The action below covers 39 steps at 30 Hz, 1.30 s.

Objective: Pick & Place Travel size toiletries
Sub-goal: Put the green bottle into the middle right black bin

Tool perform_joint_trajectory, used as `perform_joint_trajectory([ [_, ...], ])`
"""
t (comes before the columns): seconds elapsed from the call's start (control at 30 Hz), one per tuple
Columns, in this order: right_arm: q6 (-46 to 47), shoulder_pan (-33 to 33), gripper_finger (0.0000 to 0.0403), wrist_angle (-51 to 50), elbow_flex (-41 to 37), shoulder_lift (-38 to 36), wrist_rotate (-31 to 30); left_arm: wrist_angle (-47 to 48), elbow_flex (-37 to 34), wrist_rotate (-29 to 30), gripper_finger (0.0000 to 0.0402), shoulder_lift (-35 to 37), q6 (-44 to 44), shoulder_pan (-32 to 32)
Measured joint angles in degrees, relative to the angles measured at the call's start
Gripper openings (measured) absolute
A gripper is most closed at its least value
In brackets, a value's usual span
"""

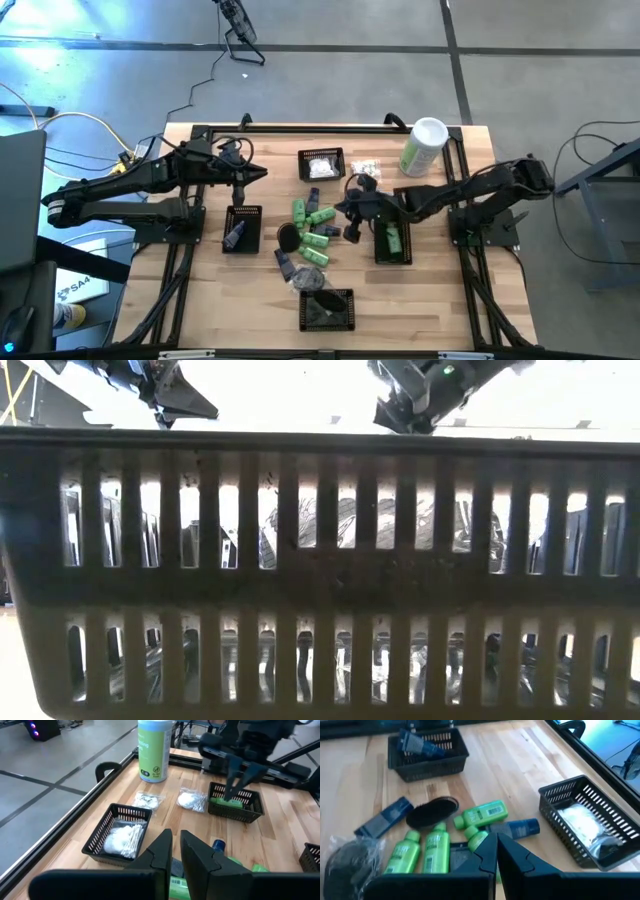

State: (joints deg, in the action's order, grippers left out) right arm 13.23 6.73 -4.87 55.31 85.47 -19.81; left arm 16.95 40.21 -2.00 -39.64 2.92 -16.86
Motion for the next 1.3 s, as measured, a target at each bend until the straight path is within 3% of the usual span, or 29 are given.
perform_joint_trajectory([
  [0.4, -3.7, -3.2, 0.0004, 1.0, 0.0, 0.0, 5.8, -1.9, 0.0, -0.3, 0.0033, 0.2, 3.5, 0.0],
  [0.57, -8.9, -3.6, 0.0004, 2.7, 0.0, 0.0, 4.6, -1.9, 0.0, -0.4, 0.0033, 0.0, 1.6, 0.0],
  [1.0, -9.0, -6.6, 0.0004, 10.6, 0.0, 0.0, 5.0, -1.8, 0.0, -0.4, 0.0033, 0.0, 0.3, 0.0],
  [1.3, -11.8, -6.9, 0.0004, 10.7, 0.0, 0.0, 5.0, -1.8, 0.0, -0.3, 0.0033, 0.0, 0.3, 0.0],
])
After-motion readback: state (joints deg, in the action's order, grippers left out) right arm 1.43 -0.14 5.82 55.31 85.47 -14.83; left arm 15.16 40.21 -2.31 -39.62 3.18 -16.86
